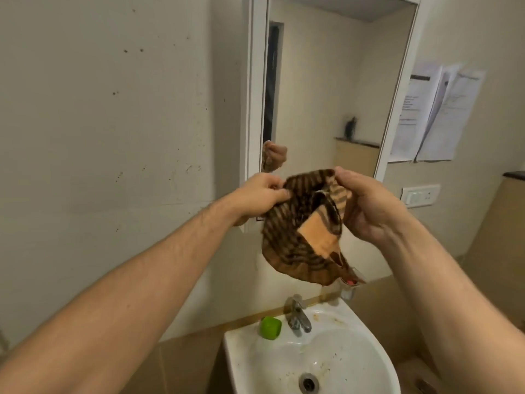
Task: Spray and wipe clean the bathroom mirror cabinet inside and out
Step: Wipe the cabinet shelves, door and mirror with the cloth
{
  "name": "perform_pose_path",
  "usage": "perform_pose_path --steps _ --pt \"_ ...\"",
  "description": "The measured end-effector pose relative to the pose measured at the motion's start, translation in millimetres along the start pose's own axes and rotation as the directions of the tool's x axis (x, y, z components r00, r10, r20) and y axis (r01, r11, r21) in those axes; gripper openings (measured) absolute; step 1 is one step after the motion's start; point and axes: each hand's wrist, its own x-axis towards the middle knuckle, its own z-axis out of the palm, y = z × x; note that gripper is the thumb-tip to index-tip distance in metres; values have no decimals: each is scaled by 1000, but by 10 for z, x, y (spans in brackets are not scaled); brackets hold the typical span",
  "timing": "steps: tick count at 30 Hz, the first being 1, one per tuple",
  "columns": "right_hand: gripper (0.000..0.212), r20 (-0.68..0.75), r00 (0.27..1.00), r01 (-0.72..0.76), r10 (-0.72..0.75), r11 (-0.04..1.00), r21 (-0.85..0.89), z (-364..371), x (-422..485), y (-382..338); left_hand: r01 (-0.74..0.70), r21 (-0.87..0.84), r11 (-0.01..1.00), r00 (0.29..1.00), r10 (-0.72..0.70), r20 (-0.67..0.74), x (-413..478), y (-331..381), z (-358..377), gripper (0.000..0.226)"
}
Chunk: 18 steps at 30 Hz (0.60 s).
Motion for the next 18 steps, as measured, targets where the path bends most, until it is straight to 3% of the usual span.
perform_pose_path --steps 1,3,7,9,11,13,15,17,18 --pt "8 -3 997 81 -81 995 63 12 -30 70 3 -202 979 999 -13 -50 28 74 35 14" --pt "6 -105 973 207 -204 978 20 57 -103 263 -6 -555 832 997 -36 -66 88 224 112 22" --pt "44 -266 914 257 -307 944 -208 224 -139 665 -30 -735 677 999 -14 -53 271 361 236 49" --pt "49 -262 940 172 -220 966 -193 292 -115 760 -17 -800 599 1000 2 -20 319 372 295 58" --pt "64 -159 987 -16 21 999 33 343 -41 721 -21 -838 546 999 45 4 367 389 310 58" --pt "71 -98 986 -104 133 962 253 405 71 581 -63 -782 620 995 96 -5 374 423 283 47" --pt "54 -198 975 -27 105 931 363 462 267 383 -172 -528 832 985 138 -103 375 486 224 25" --pt "31 -369 928 139 -47 964 226 536 506 133 -272 -102 957 935 238 -262 378 606 97 21" --pt "26 -434 886 228 -161 968 106 568 649 -15 -322 114 940 868 341 -360 385 651 7 29"
